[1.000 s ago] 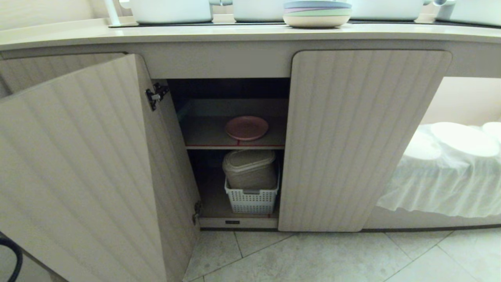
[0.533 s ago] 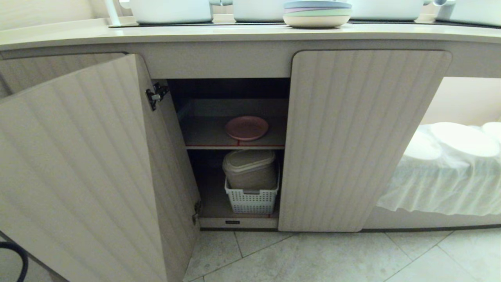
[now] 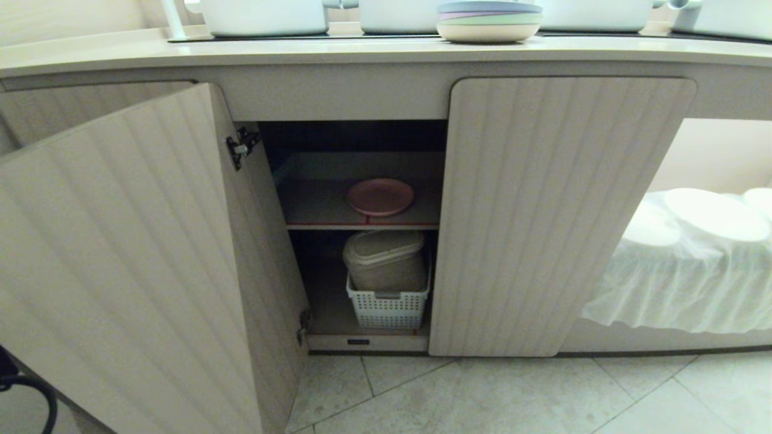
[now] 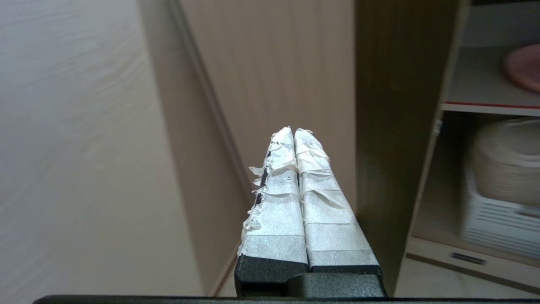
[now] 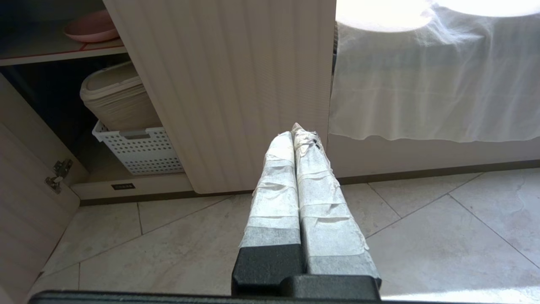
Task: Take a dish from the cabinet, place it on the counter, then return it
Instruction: Close the cabinet door
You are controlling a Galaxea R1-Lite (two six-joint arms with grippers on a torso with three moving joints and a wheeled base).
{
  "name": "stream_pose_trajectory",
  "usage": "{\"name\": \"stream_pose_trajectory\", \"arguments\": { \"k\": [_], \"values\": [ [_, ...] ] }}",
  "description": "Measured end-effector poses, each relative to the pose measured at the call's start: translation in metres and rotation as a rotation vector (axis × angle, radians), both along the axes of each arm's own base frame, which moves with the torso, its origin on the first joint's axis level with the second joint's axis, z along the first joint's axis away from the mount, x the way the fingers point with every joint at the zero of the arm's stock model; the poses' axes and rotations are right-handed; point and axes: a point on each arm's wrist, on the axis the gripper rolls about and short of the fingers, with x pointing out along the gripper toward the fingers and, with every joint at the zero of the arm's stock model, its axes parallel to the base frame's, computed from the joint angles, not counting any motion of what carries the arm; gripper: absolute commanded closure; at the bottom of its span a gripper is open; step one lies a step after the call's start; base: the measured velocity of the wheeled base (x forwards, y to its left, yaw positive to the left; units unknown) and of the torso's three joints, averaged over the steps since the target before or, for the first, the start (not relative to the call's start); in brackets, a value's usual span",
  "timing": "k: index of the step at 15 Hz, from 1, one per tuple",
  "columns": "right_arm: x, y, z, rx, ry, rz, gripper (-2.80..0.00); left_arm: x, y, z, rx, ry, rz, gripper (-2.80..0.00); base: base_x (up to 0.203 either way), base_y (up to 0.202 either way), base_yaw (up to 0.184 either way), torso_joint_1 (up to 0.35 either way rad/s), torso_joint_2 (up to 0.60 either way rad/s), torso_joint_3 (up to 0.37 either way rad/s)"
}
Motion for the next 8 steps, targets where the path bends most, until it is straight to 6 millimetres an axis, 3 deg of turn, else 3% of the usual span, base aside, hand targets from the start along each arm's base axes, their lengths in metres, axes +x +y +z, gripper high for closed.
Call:
{"name": "stream_pose_trajectory", "arguments": {
  "k": [8],
  "values": [
    [0.0000, 0.0000, 0.0000, 0.000, 0.000, 0.000, 0.00, 0.0000, -0.0032, 0.0018, -0.080, -0.038, -0.046, 0.00, 0.000, 0.000, 0.000, 0.000, 0.00, 0.000]
  ]
}}
